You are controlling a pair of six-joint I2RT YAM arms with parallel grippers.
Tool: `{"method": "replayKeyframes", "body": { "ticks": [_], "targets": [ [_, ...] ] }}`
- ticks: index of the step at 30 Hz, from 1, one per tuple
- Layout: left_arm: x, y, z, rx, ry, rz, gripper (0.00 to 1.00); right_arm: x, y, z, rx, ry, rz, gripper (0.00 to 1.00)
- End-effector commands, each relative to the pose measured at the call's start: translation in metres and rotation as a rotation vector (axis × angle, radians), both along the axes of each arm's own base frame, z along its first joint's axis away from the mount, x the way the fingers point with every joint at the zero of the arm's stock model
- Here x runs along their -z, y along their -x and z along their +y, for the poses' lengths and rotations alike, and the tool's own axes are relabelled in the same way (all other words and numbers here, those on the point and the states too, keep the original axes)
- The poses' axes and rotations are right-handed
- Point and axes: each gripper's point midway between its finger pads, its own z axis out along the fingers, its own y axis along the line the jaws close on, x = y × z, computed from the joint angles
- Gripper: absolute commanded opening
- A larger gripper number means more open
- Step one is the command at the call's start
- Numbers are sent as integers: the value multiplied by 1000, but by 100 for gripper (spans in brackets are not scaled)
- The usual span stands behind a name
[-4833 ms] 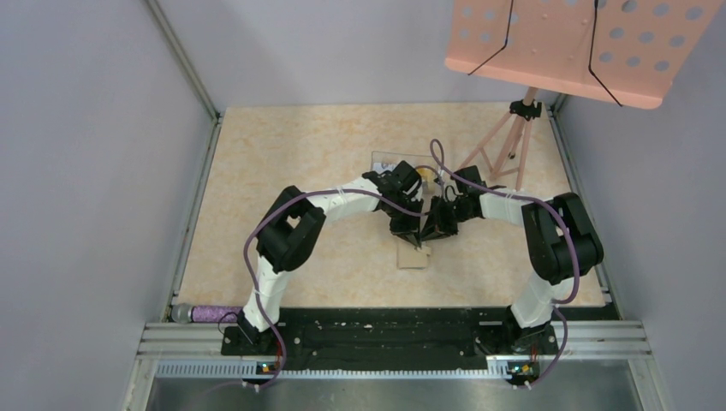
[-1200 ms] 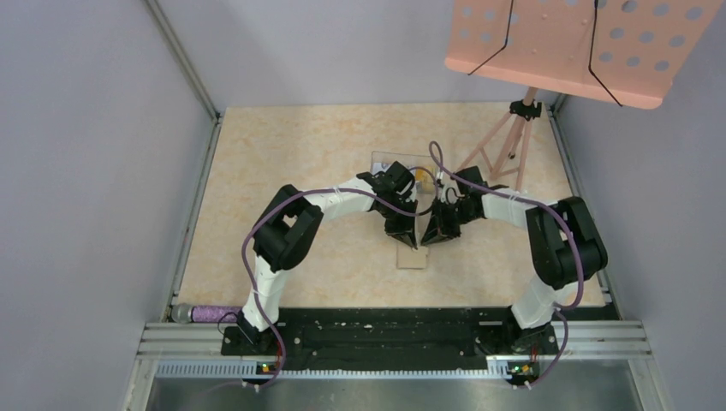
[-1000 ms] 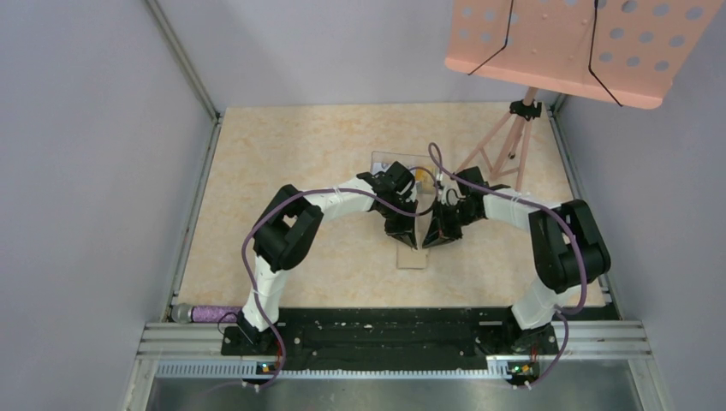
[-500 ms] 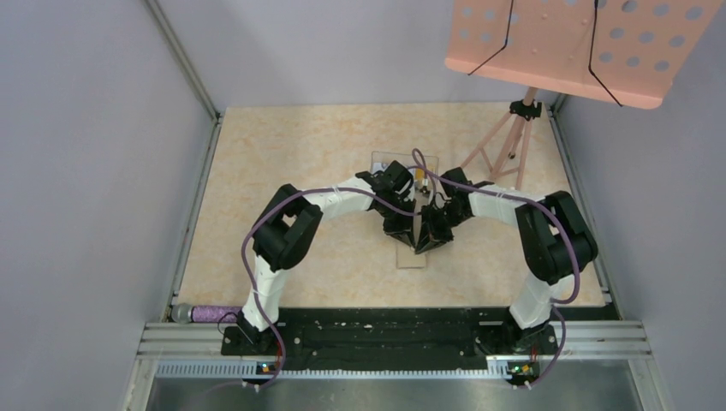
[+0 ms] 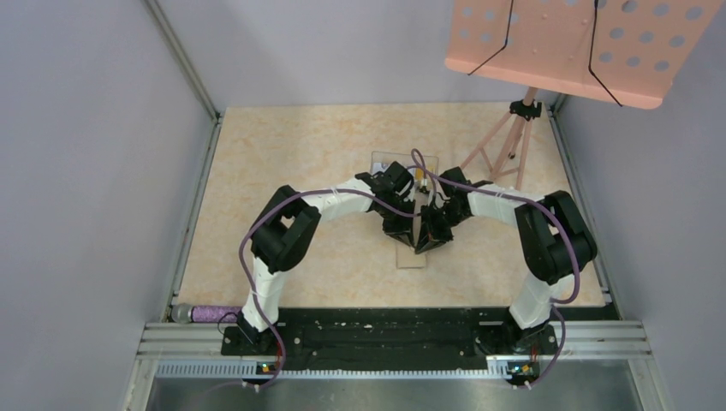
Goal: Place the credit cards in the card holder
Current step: Close the card holder at the center of the board.
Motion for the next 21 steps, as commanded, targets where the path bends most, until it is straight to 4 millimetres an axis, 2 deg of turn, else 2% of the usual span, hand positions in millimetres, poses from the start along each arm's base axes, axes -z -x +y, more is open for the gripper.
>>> {"method": "replayKeyframes", "body": {
  "ticks": [1,5,16,21],
  "targets": [
    [-6,2,12,3,-26,-34,5,5,-8,-2,-2,52,-35,0],
    [-2,5,16,6,-39,-31,0,-2,-9,2,-2,22,-44,0],
    [3,7,16,15,-47,-26,0,-36,-27,14,31,-82,-146,0],
    [3,7,16,16,-48,-29,0,-32,-28,12,34,-66,-153,0]
  ]
}}
